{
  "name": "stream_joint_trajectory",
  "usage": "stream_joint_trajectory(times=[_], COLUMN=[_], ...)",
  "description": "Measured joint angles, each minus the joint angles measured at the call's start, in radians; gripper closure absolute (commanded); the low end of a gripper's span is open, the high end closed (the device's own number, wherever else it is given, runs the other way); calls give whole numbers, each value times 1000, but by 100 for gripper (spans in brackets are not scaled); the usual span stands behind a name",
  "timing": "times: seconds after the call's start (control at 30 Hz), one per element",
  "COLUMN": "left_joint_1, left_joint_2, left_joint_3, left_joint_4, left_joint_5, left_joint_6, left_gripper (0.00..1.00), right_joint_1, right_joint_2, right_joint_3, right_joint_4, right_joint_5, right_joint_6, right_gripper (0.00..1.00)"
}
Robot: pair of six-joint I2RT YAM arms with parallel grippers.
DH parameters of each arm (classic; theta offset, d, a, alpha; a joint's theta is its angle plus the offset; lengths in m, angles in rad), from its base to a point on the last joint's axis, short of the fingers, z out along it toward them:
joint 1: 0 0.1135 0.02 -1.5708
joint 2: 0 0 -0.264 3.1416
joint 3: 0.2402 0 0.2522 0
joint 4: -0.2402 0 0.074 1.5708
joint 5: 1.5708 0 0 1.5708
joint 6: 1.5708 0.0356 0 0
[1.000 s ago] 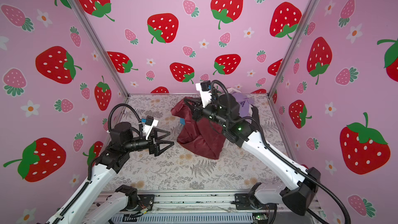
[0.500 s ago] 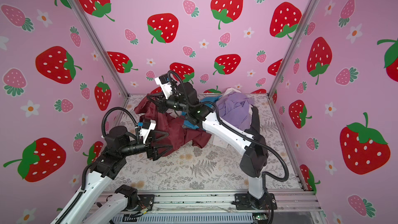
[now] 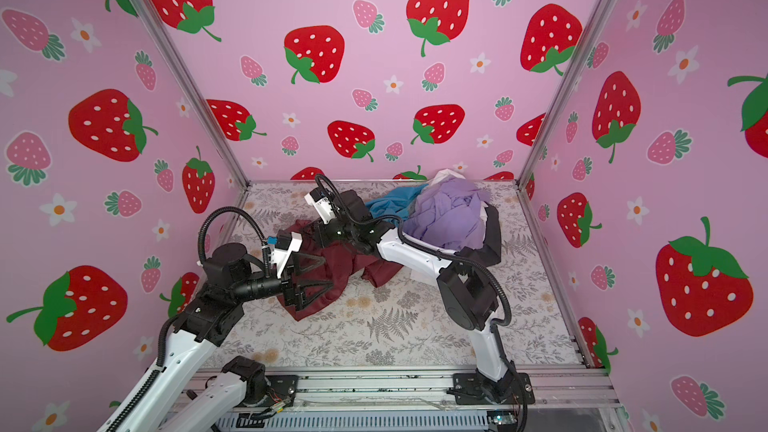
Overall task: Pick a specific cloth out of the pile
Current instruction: 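Carry the maroon shirt with the right gripper toward the left gripper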
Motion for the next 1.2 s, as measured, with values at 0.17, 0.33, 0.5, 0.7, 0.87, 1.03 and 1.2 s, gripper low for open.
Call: stream_joint_trajectory(times=[0.17,0.33,0.5,0.7,0.87,1.03,1.2], left_joint_1=[-2,-5,-5,-5,-5,-5,-5], left_joint_2=[0,5,14,23,26,27,37], left_joint_3=[0,0,0,0,0,0,0], left_joint_4=[0,0,0,0,0,0,0], left_joint_5=[0,0,0,0,-1,-2,-3], left_joint_6=[2,3,3,4,6,7,11], left_gripper=[1,1,1,1,1,1,1], right_joint_1=[-32,-54,-58,-55,-34,-3,13], right_joint_2=[-72,-144,-151,-118,-64,-10,27], right_joint_3=[-175,-284,-319,-329,-329,-328,-315], right_joint_4=[-2,-42,-104,-138,-143,-143,-135], right_joint_5=[34,107,190,201,187,156,129], right_joint_6=[-1,-24,-59,-67,-81,-82,-72], right_gripper=[100,100,100,86,63,49,49])
